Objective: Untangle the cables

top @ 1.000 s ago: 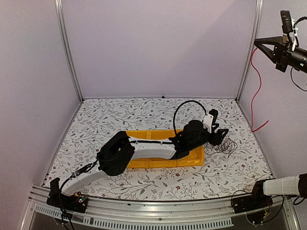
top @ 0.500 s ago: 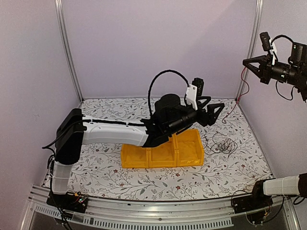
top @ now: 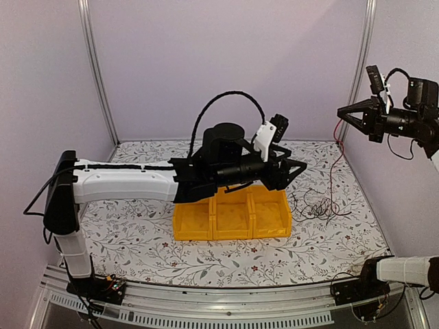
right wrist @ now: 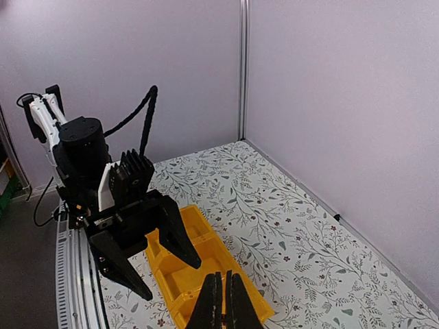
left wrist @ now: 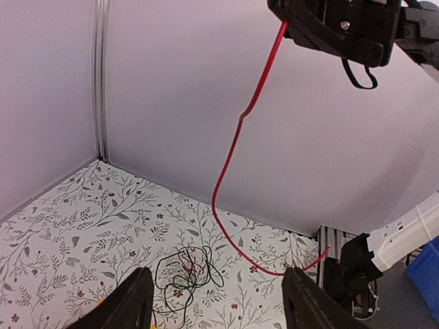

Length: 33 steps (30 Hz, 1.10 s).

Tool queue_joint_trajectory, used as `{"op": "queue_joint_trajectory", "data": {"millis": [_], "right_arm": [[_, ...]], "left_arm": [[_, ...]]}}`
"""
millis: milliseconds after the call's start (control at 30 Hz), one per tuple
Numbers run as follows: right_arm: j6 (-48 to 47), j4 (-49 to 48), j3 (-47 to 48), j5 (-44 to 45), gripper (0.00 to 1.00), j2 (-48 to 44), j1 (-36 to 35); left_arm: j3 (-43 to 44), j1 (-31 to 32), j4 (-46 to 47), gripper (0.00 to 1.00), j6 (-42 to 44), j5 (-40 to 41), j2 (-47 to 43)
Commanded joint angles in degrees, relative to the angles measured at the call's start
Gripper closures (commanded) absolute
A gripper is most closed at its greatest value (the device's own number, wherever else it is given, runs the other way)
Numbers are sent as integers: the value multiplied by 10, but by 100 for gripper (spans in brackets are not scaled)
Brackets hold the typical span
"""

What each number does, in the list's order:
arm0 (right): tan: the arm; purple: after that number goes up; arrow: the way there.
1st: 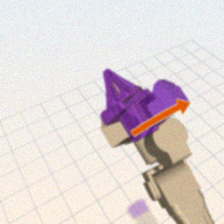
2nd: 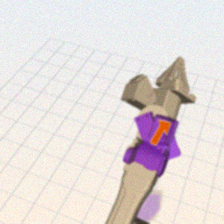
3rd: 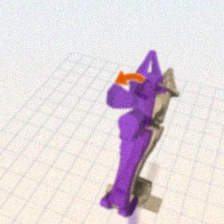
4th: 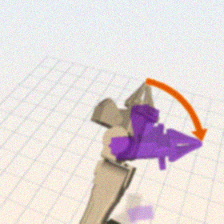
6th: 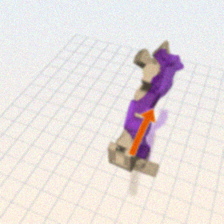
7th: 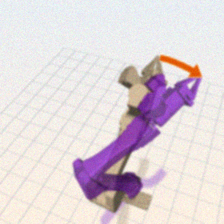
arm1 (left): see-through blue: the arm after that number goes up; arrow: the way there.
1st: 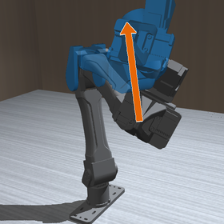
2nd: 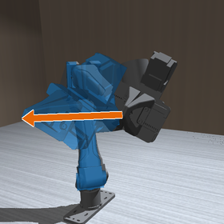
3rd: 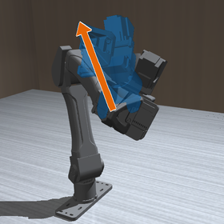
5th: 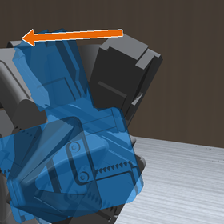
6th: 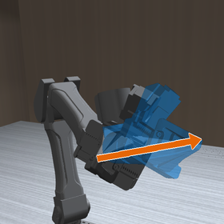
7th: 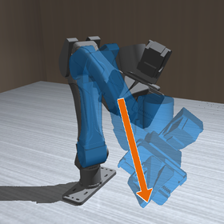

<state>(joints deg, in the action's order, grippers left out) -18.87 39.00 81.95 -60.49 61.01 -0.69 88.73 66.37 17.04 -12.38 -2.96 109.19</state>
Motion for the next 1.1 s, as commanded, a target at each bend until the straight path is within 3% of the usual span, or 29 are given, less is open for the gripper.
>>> {"op": "queue_joint_trajectory", "data": {"millis": [0, 167, 467, 733, 833, 967, 1067], "right_arm": [[14, -20, -27, -46, 100, -4, -26], [31, -38, -35, -38, 100, 17, -79], [38, -47, -11, -61, 100, 52, -133], [81, -81, -4, -111, 100, 55, -141], [97, -89, -4, -115, 100, 51, -144], [97, -87, -5, -113, 100, 47, -146], [96, -86, -3, -113, 100, 49, -147]], "left_arm": [[-41, 1, -14, 36, 17, -55, -41], [-47, 0, 22, 35, 12, -111, -43], [-8, 2, 67, 33, 1, -95, 3], [64, 6, 97, 42, 4, -26, 88], [77, 5, 110, 52, 10, -17, 103], [82, 5, 128, 56, 15, -12, 113], [84, 4, 132, 67, 19, -8, 119]]}}
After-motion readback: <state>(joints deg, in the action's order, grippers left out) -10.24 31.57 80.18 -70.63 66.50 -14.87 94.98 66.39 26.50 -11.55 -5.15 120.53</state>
